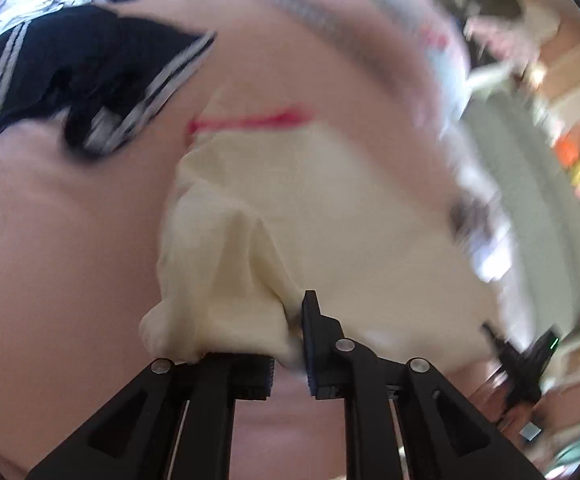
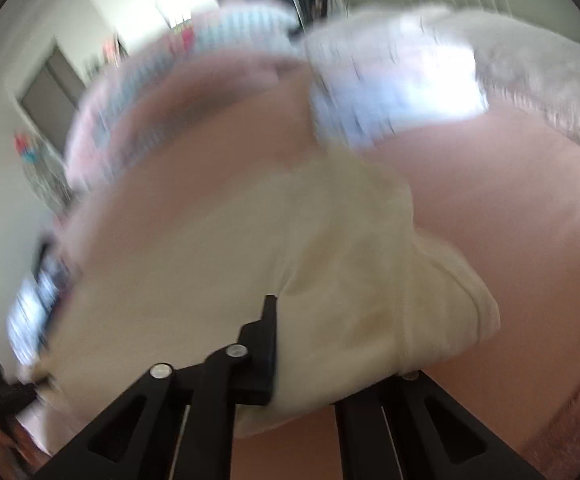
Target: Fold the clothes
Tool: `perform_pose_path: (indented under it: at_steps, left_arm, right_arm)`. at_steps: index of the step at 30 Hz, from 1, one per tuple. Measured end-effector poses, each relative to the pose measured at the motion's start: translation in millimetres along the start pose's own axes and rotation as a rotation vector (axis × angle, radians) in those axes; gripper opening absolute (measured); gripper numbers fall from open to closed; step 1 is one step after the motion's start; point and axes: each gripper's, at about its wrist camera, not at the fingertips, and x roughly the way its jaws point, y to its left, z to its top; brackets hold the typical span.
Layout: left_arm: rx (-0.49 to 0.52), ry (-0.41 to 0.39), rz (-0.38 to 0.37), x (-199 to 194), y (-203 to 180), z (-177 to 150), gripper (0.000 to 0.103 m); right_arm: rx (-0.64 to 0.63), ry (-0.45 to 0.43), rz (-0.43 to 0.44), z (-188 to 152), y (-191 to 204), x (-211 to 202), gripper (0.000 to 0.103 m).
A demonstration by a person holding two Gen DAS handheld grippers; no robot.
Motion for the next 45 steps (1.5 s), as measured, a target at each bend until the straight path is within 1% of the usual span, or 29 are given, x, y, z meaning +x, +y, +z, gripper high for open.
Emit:
perform_pose_path:
  at_steps: [1,2,4,5,7,8,9,10,12,14,16,18,21,23,24,27,28,30,32,33,34,35,36,37,38,39,40,43,45]
  left_arm:
    - [-0.013,0.036,0.047,-2,9,-6,0.014]
    - [-0.021,0.033,0.050,-9,15,-8,0.015]
    - [-0.042,0.004,0.060,-28,24,-13,0.021]
    - [-0.056,-0.019,0.074,-38,29,-15,0.025]
    - [-0.051,-0.079,0.217,-57,29,-16,0.025]
    - [-0.036,-0.111,0.273,-64,25,-17,0.025]
    - [-0.017,-0.154,0.270,-70,18,-17,0.025]
    - [0.012,-0.187,0.211,-74,8,-19,0.026]
    - [0.094,-0.195,0.062,-66,-12,-21,0.026]
    - [0.154,-0.166,0.045,-45,-25,-23,0.026]
    - [0.171,-0.055,0.166,-12,-18,-25,0.025]
    - [0.103,-0.017,0.206,-4,4,-24,0.017]
    - [0.030,-0.083,0.285,-20,-2,-21,0.017]
    - [0.124,-0.147,0.232,-17,-45,-25,0.017]
    - [0.173,-0.136,0.155,-9,-66,-26,0.017]
    - [0.372,-0.082,0.027,42,-153,-43,0.018]
    - [0.439,-0.064,-0.015,60,-182,-49,0.018]
    - [0.510,-0.055,-0.035,93,-228,-59,0.019]
    - [0.557,-0.048,-0.035,118,-266,-66,0.025]
    - [0.571,-0.043,-0.004,129,-278,-67,0.034]
    - [0.588,-0.043,0.034,138,-287,-65,0.038]
    - [0.600,-0.049,0.048,139,-287,-67,0.039]
    - [0.612,-0.055,0.058,140,-286,-70,0.040]
    - [0.618,-0.059,0.075,134,-275,-72,0.043]
    - [0.619,-0.062,0.087,132,-270,-77,0.043]
    - [0.607,-0.062,0.088,130,-264,-78,0.043]
    - [0.586,-0.066,0.103,127,-258,-79,0.043]
    - [0.567,-0.089,0.093,119,-262,-82,0.043]
    - [0.571,-0.096,0.073,118,-270,-84,0.043]
  right_arm:
    - [0.010,0.025,0.002,-8,-8,3,0.007]
    - [0.024,0.045,0.005,-14,-15,5,0.007]
    - [0.101,0.037,0.014,-7,-24,-8,0.023]
    - [0.122,0.019,0.002,-5,-28,-14,0.023]
    - [0.131,-0.016,-0.027,-2,-31,-25,0.025]
    - [0.123,-0.032,-0.044,-2,-31,-29,0.026]
    - [0.115,-0.049,-0.061,-1,-31,-34,0.027]
    - [0.108,-0.066,-0.077,0,-32,-39,0.027]
    - [0.092,-0.100,-0.111,1,-32,-48,0.027]
    - [0.077,-0.133,-0.144,2,-32,-58,0.027]
    - [0.061,-0.167,-0.177,3,-33,-67,0.027]
    - [0.045,-0.200,-0.211,5,-33,-77,0.027]
    - [0.019,-0.244,-0.256,7,-34,-89,0.027]
    - [-0.023,-0.200,-0.225,9,-40,-82,0.027]
    - [-0.044,-0.177,-0.210,10,-43,-78,0.027]
    - [-0.109,-0.114,-0.161,13,-51,-67,0.027]
    - [-0.142,-0.119,-0.130,12,-45,-67,0.027]
    - [-0.198,-0.131,-0.068,9,-32,-69,0.027]
    - [-0.274,-0.116,0.006,3,-16,-62,0.038]
    - [-0.311,-0.093,-0.004,-1,-12,-55,0.039]
    - [-0.346,-0.068,-0.062,-6,-15,-44,0.039]
    - [-0.376,-0.043,-0.120,-10,-18,-33,0.039]
    - [-0.364,-0.006,-0.177,-12,-29,-24,0.039]
    - [-0.300,0.061,-0.204,-11,-52,-14,0.042]
    - [-0.206,0.078,-0.127,-7,-69,-17,0.042]
    - [-0.159,0.070,-0.105,-3,-77,-23,0.042]
    - [-0.124,0.060,-0.092,1,-82,-28,0.047]
    - [-0.216,-0.011,-0.190,-5,-70,-38,0.050]
    - [-0.235,-0.052,-0.241,-8,-66,-47,0.049]
